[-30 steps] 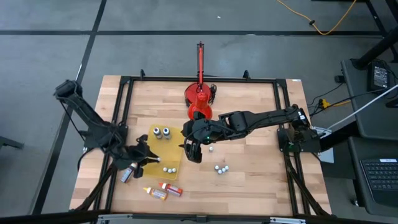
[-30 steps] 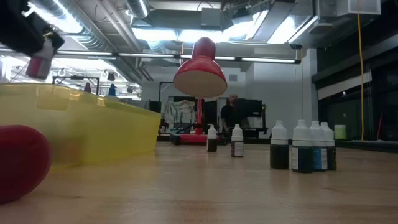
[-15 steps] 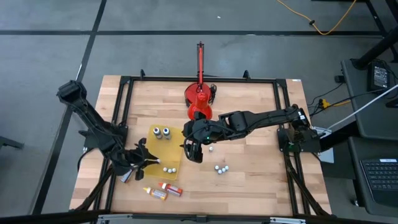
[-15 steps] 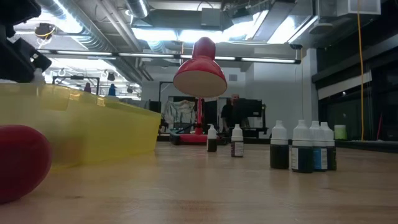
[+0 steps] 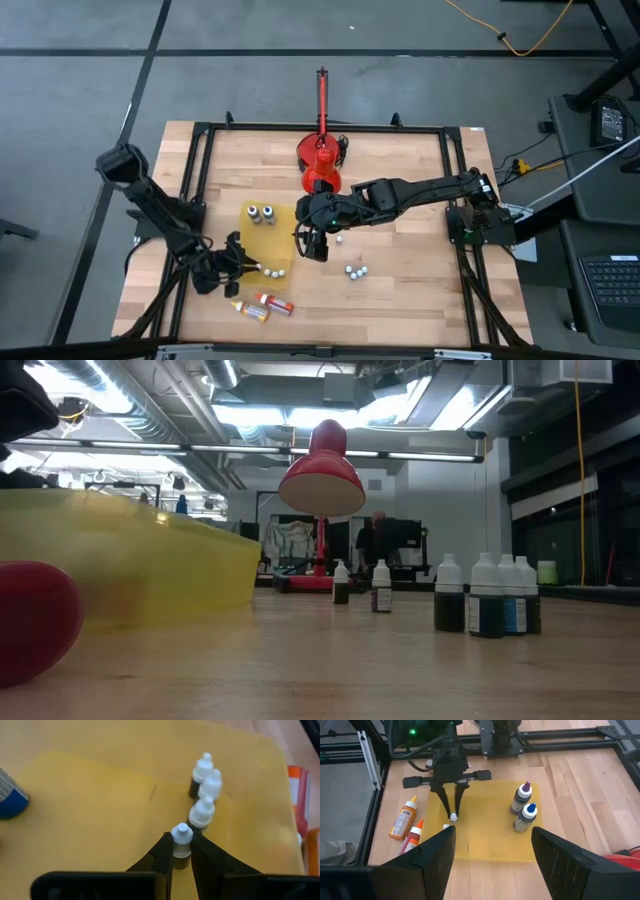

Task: Pick & Place food coloring
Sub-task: Put the small pink food coloring bottle into the yellow bin, then put the small green food coloring bottle into the yellow bin

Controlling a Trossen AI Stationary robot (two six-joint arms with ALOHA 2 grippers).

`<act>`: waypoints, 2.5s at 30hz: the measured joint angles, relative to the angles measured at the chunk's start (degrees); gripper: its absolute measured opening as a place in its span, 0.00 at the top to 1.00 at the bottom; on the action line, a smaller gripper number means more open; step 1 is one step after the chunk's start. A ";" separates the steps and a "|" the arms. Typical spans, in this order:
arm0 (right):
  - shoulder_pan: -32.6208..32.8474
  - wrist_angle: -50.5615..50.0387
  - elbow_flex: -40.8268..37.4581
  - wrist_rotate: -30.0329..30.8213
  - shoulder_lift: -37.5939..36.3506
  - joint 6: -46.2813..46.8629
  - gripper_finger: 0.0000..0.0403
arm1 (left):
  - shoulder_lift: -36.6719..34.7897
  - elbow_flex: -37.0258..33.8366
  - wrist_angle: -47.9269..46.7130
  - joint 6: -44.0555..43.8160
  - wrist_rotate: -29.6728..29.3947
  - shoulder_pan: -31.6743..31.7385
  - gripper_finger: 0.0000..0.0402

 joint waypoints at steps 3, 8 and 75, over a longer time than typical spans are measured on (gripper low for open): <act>0.00 -0.16 0.00 0.01 0.00 0.00 0.35 | 0.73 0.00 0.48 -1.10 0.77 -0.04 0.87; 0.00 -0.24 0.00 0.00 0.00 -0.42 0.35 | 0.79 0.00 0.47 -1.58 2.42 -0.02 0.80; 6.13 -8.23 -56.85 2.31 -41.24 5.87 0.35 | -25.33 18.49 -18.70 14.79 12.28 19.01 0.41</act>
